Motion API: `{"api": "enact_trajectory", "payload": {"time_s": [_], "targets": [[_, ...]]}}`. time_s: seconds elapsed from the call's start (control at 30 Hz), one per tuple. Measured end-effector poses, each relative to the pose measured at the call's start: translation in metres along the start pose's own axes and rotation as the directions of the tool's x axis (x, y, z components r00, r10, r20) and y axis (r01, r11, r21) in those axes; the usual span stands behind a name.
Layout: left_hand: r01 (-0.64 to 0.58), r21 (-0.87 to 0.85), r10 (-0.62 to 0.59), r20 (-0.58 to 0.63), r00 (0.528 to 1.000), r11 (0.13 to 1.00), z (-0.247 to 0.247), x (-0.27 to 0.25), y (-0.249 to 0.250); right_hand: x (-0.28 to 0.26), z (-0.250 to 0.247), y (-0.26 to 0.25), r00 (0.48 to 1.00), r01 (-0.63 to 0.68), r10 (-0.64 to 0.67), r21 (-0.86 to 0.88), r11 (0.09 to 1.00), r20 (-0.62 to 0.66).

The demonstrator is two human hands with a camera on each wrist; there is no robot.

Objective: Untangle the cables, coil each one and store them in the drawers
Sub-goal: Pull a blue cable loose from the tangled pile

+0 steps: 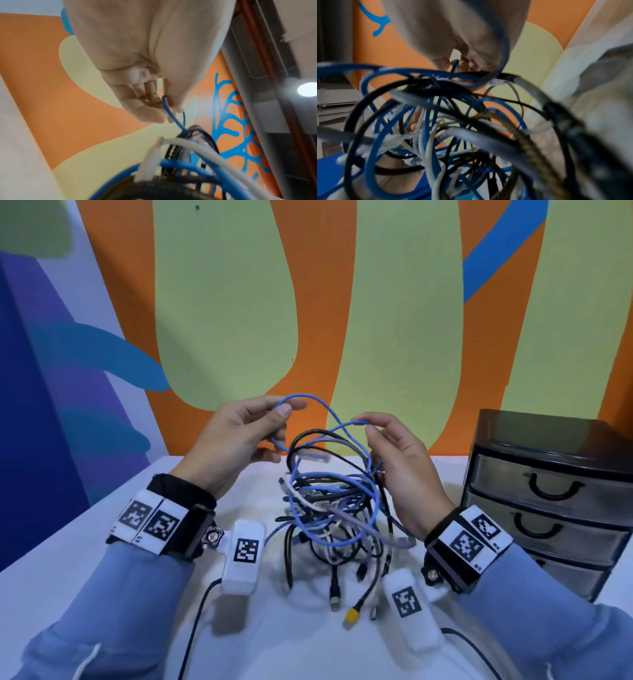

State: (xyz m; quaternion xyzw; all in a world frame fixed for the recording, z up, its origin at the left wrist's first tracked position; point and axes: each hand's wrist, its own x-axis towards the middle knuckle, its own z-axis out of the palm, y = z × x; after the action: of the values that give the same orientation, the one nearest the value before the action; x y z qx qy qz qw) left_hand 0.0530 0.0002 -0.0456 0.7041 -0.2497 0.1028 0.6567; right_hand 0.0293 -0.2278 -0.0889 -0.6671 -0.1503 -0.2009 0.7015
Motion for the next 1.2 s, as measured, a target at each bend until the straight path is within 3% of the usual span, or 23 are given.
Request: {"api": "enact_trajectory", "payload": {"time_s": [0.13,0.27,0.4,0.5,0.6,0.67,0.77,0.83,0.9,0.97,1.1,1.2], "targets": [[0.079,0.074,-0.087,0.109,0.99,0.994,-0.001,-0.001,-0.003,-0.001,0.001,0.002,0.999,-0.02,0.018,0.065,0.998,0.038],[0.067,0.095,-0.086,0.209,0.974,0.993,0.014,-0.005,-0.006,-0.009,0.006,-0.002,0.964,-0.122,0.073,0.178,0.976,0.257],[-0.115,0.098,0.116,-0.005,0.993,0.989,0.018,0.001,-0.01,-0.01,0.005,-0.004,0.95,-0.036,0.018,0.055,0.998,0.311],[-0.291,0.241,0.34,-0.199,0.919,0.926,0.007,0.006,-0.009,-0.009,0.005,-0.004,0.955,-0.01,0.0,0.033,0.999,0.296],[-0.302,0.498,0.461,-0.231,0.857,0.813,-0.005,0.002,-0.012,-0.007,0.004,-0.002,0.971,-0.005,-0.003,0.032,0.999,0.238],[-0.227,0.609,0.434,-0.215,0.875,0.76,-0.01,0.001,-0.017,-0.004,0.002,0.001,0.977,-0.06,0.041,0.08,0.995,0.211],[-0.033,0.768,0.213,-0.136,0.968,0.64,-0.009,0.004,-0.021,0.001,-0.005,0.005,0.971,-0.191,0.156,0.188,0.963,0.184],[0.001,0.73,0.098,-0.093,0.991,0.683,-0.006,0.005,-0.02,0.002,-0.007,0.005,0.968,-0.23,0.197,0.23,0.946,0.155],[-0.055,0.583,0.148,-0.113,0.982,0.811,0.0,0.005,-0.016,0.001,-0.005,0.003,0.968,-0.249,0.227,0.253,0.935,0.111],[-0.165,0.45,0.259,-0.155,0.953,0.878,0.011,0.002,-0.006,0.0,-0.003,0.002,0.967,-0.255,0.244,0.265,0.93,0.073],[-0.291,0.387,0.339,-0.062,0.939,0.875,0.037,-0.009,0.005,0.0,0.0,0.0,0.974,-0.225,0.206,0.282,0.933,0.097],[-0.233,0.504,0.24,0.052,0.969,0.832,0.047,-0.014,0.0,-0.002,0.003,-0.001,0.981,-0.181,0.157,0.239,0.954,0.113]]}}
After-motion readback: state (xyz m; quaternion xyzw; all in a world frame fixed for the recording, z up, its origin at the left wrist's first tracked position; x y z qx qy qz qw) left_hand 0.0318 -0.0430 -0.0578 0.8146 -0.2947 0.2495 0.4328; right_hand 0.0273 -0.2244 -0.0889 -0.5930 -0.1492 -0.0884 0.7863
